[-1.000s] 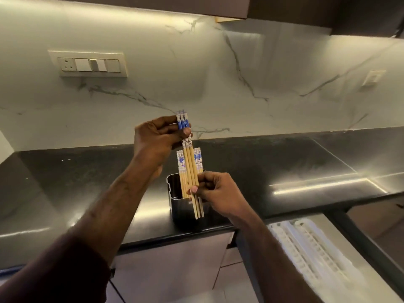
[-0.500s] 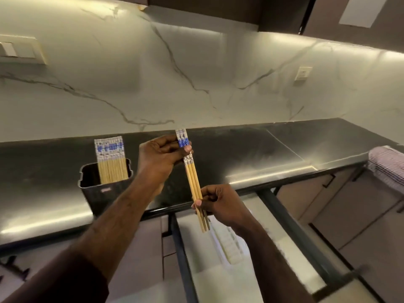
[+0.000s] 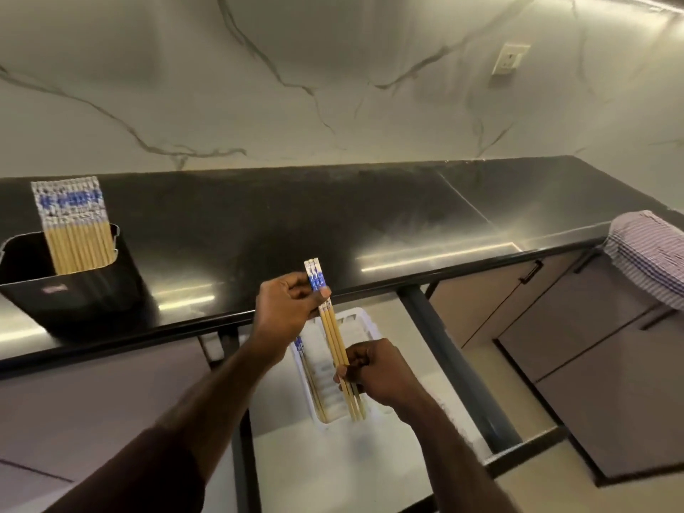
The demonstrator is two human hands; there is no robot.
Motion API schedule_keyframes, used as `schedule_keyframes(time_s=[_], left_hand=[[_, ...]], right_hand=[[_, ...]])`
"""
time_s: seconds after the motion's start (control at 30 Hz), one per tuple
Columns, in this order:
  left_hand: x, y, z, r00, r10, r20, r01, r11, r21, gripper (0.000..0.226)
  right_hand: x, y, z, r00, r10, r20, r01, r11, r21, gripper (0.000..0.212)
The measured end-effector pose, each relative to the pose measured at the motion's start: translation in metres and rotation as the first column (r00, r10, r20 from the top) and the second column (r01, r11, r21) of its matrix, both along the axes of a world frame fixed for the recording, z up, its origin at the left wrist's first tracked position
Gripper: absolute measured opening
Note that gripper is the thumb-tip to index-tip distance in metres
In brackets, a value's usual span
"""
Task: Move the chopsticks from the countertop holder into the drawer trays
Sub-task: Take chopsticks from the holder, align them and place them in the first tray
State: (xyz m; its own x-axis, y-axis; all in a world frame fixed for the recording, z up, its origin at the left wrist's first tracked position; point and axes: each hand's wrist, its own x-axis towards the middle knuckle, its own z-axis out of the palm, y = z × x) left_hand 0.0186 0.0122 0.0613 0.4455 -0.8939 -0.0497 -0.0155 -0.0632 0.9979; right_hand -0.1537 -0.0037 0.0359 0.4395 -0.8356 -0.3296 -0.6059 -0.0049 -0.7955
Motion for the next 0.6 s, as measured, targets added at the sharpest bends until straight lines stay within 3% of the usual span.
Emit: schedule_keyframes(time_s=[0.17, 0.3, 0.4, 0.53, 0.6], left_hand=[[-0.010, -0.016, -0.075, 0.983, -0.123, 0.137, 0.098, 0.980, 0.174, 0.006], [-0.011, -0.020, -0.132, 0.936, -0.218, 0.277, 0.114, 0.931, 0.347, 0.022], [-0.009, -0.021, -0.162, 0.868, -0.319, 0.381, 0.131, 0.887, 0.443, 0.026], [-0.008, -0.029, -0.194, 0.816, -0.372, 0.443, 0.117, 0.856, 0.504, 0.036], [-0.006, -0.033, -0.209, 0.713, -0.429, 0.554, 0.096, 0.843, 0.530, 0.043]], right_hand=[[-0.007, -0.013, -0.044, 0.995, -0.040, -0.089, 0.050, 0.992, 0.118, 0.012], [-0.005, -0.025, -0.081, 0.984, -0.042, -0.175, 0.088, 0.962, 0.260, 0.019], [0.004, -0.032, -0.104, 0.968, -0.010, -0.252, 0.083, 0.956, 0.282, 0.014], [0.026, -0.050, -0.137, 0.941, -0.009, -0.338, 0.120, 0.944, 0.308, 0.027], [0.038, -0.059, -0.153, 0.925, -0.012, -0.379, 0.133, 0.946, 0.294, 0.032]])
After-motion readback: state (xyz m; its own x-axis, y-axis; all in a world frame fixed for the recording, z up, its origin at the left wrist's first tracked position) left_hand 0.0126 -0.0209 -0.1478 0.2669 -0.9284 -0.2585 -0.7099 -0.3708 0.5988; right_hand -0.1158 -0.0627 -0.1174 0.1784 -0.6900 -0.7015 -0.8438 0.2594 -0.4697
